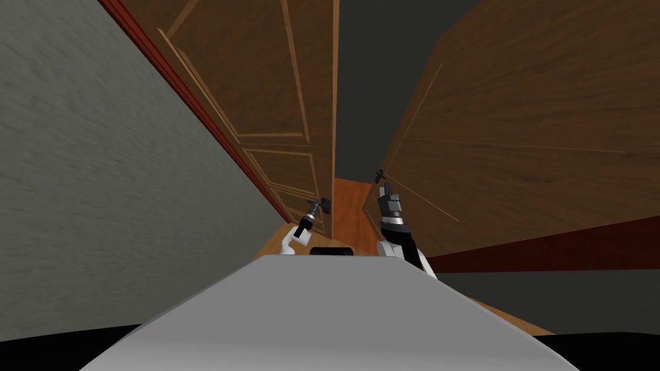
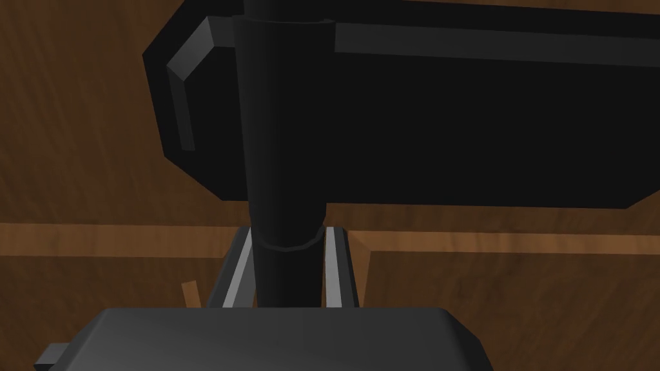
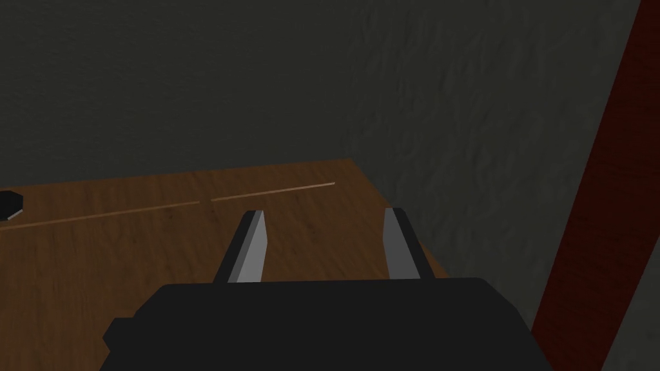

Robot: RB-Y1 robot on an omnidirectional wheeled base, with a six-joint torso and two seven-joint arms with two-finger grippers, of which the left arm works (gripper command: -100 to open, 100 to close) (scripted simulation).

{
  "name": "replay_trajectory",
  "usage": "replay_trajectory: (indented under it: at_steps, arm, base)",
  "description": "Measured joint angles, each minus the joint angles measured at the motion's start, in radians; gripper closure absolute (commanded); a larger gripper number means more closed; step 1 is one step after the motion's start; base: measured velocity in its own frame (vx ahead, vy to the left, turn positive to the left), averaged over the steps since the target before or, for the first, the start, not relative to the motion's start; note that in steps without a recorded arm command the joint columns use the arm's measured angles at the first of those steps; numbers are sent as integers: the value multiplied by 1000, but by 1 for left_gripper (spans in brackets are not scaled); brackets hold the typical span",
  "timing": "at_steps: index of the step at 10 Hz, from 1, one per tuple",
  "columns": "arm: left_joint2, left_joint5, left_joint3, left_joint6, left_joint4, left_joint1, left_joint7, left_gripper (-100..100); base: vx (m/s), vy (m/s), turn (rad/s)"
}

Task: Push the door open

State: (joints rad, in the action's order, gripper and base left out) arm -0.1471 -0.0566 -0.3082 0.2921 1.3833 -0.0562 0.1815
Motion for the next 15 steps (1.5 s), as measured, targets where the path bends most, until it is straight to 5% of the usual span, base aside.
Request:
replay_trajectory:
  at_steps: [15]
  arm:
    - [36,20,159,-13,-73,55,-40,100]
  base:
    - [129,-109,59]
